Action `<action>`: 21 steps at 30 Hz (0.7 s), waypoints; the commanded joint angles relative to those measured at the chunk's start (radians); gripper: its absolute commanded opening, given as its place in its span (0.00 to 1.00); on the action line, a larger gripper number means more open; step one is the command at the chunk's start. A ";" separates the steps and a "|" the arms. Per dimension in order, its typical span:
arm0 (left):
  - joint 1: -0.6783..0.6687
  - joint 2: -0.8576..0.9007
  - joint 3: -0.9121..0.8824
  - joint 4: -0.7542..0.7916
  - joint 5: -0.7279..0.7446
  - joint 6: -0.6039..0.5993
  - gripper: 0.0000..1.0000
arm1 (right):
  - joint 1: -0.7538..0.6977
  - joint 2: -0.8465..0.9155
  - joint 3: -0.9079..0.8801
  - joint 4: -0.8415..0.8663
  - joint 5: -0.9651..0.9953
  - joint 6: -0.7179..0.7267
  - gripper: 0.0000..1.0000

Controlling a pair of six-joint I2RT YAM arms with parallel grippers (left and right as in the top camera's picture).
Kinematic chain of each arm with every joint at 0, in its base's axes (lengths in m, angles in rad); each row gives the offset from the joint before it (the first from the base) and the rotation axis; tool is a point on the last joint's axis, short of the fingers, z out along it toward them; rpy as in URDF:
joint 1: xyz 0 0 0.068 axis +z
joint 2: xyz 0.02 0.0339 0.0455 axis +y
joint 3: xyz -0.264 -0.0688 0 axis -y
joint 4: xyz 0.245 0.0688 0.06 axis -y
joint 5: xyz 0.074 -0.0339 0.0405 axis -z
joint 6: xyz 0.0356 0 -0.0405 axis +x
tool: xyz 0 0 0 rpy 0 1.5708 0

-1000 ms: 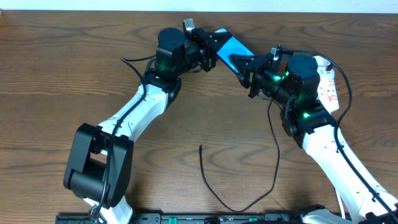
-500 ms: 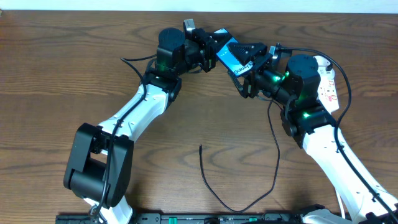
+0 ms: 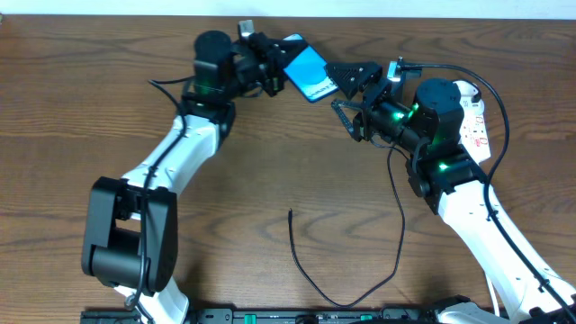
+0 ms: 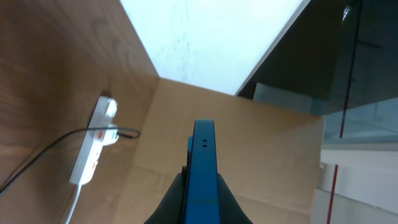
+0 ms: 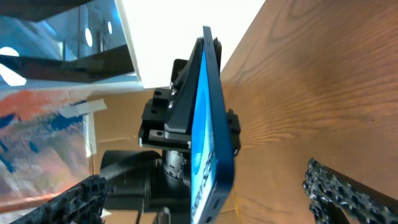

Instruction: Plug charger to phone and switch on socket

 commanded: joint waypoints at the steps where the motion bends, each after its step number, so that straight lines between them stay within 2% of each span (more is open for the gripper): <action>1: 0.049 -0.022 0.008 -0.011 0.202 0.009 0.07 | -0.010 -0.007 0.023 -0.001 -0.018 -0.114 0.99; 4: 0.090 -0.022 0.008 -0.049 0.317 0.020 0.08 | -0.010 -0.007 0.023 -0.001 -0.032 -0.173 0.99; 12: 0.159 -0.021 0.007 -0.060 0.559 0.156 0.08 | -0.010 -0.007 0.023 -0.022 -0.037 -0.277 0.99; 21: 0.164 -0.021 0.007 -0.059 0.650 0.359 0.08 | -0.008 -0.007 0.023 -0.249 -0.019 -0.528 0.98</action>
